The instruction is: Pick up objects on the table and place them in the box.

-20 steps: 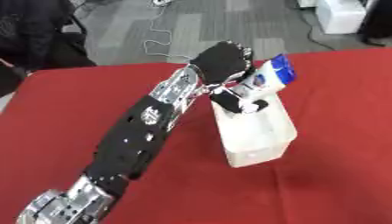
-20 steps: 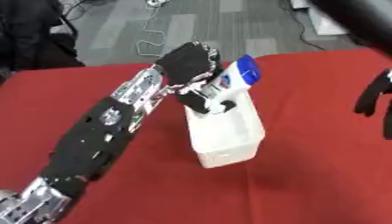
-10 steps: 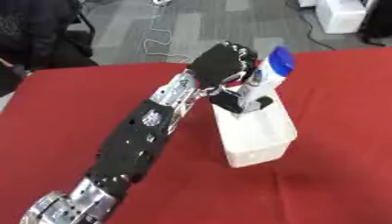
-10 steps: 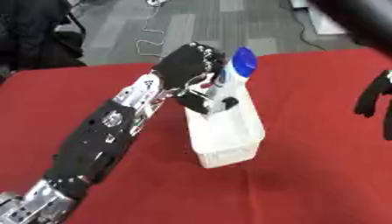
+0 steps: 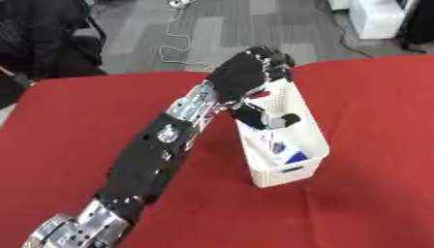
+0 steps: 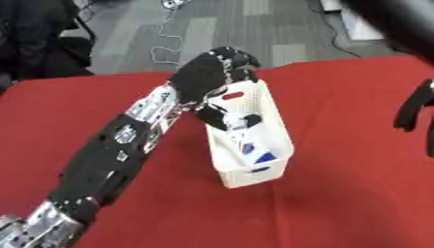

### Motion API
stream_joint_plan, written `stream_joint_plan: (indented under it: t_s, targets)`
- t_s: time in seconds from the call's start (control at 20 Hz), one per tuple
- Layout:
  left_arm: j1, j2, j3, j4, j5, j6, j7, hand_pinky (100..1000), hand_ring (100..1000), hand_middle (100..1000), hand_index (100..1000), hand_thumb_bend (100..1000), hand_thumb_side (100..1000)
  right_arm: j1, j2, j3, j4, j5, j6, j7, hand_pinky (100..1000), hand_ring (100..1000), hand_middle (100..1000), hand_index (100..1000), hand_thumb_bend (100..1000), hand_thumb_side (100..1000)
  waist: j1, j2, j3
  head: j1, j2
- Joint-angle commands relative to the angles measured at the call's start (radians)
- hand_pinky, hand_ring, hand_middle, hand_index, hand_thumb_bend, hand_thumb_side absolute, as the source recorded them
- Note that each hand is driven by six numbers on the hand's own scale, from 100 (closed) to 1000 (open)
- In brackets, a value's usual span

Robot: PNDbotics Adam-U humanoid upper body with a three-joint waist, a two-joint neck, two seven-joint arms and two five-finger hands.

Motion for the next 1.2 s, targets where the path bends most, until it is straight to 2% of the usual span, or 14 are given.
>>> stream_joint_plan:
  t_s: [0.05, 0.3, 0.4, 0.45, 0.55, 0.6, 0.65, 0.8, 1.0, 1.15, 1.2]
  targets:
    - [-0.017, 0.014, 0.011, -0.014, -0.002, 0.002, 0.01, 712, 762, 729, 700, 356, 1000, -0.014, -0.021, -0.009, -0.01, -0.006, -0.182, 0.183, 336, 473, 506, 314, 188, 1000, -0.005, -0.013, -0.001, 0.003, -0.012]
    - [-0.006, 0.035, 0.019, -0.032, 0.017, 0.01, 0.012, 685, 742, 713, 703, 355, 1000, -0.012, -0.024, -0.013, -0.01, -0.004, -0.181, 0.18, 337, 473, 506, 313, 188, 1000, -0.002, -0.016, 0.001, 0.003, 0.004]
    - [0.007, 0.066, 0.023, -0.073, 0.067, 0.017, 0.015, 617, 691, 673, 684, 353, 1000, -0.011, -0.025, -0.015, -0.01, -0.003, -0.178, 0.178, 336, 473, 507, 315, 188, 1000, 0.001, -0.017, 0.005, -0.006, 0.014]
    - [0.016, 0.082, 0.021, -0.099, 0.111, 0.015, 0.016, 556, 655, 649, 672, 351, 1000, -0.01, -0.026, -0.015, -0.01, -0.002, -0.176, 0.177, 336, 473, 507, 315, 188, 1000, 0.002, -0.017, 0.007, -0.01, 0.016]
    - [0.042, 0.119, 0.018, -0.164, 0.259, 0.003, 0.041, 496, 613, 614, 672, 362, 1000, -0.006, -0.029, -0.015, -0.01, 0.004, -0.176, 0.18, 335, 473, 507, 315, 188, 1000, 0.005, -0.016, 0.014, -0.021, 0.018]
    - [0.061, 0.143, 0.015, -0.199, 0.343, 0.003, 0.045, 479, 602, 606, 675, 311, 1000, -0.003, -0.029, -0.017, -0.01, 0.007, -0.175, 0.179, 335, 473, 508, 333, 188, 1000, 0.006, -0.015, 0.017, -0.025, 0.018]
    - [0.073, 0.163, 0.011, -0.232, 0.414, 0.006, 0.037, 464, 591, 595, 672, 370, 1000, -0.002, -0.029, -0.019, -0.01, 0.008, -0.175, 0.178, 335, 473, 509, 346, 187, 1000, 0.006, -0.015, 0.019, -0.026, 0.018]
    - [0.152, 0.239, 0.033, -0.367, 0.626, 0.051, 0.021, 421, 549, 549, 660, 380, 1000, 0.009, -0.025, -0.027, -0.01, 0.015, -0.167, 0.167, 333, 473, 509, 345, 188, 1000, 0.004, -0.012, 0.028, -0.033, 0.019]
    - [0.293, 0.301, 0.077, -0.56, 0.808, 0.107, 0.027, 365, 488, 508, 660, 391, 978, 0.031, -0.012, -0.036, -0.01, 0.041, -0.161, 0.163, 329, 474, 511, 358, 192, 1000, -0.003, -0.005, 0.045, -0.058, 0.019]
    - [0.404, 0.308, 0.11, -0.689, 0.91, 0.15, 0.032, 340, 462, 491, 669, 401, 974, 0.055, 0.0, -0.042, -0.01, 0.065, -0.157, 0.152, 326, 472, 511, 363, 195, 1000, -0.011, 0.001, 0.063, -0.086, 0.019]
    - [0.438, 0.306, 0.12, -0.731, 0.936, 0.161, 0.032, 338, 456, 490, 669, 416, 1000, 0.064, 0.004, -0.042, -0.01, 0.075, -0.159, 0.148, 324, 470, 508, 361, 192, 1000, -0.015, 0.003, 0.072, -0.099, 0.019]
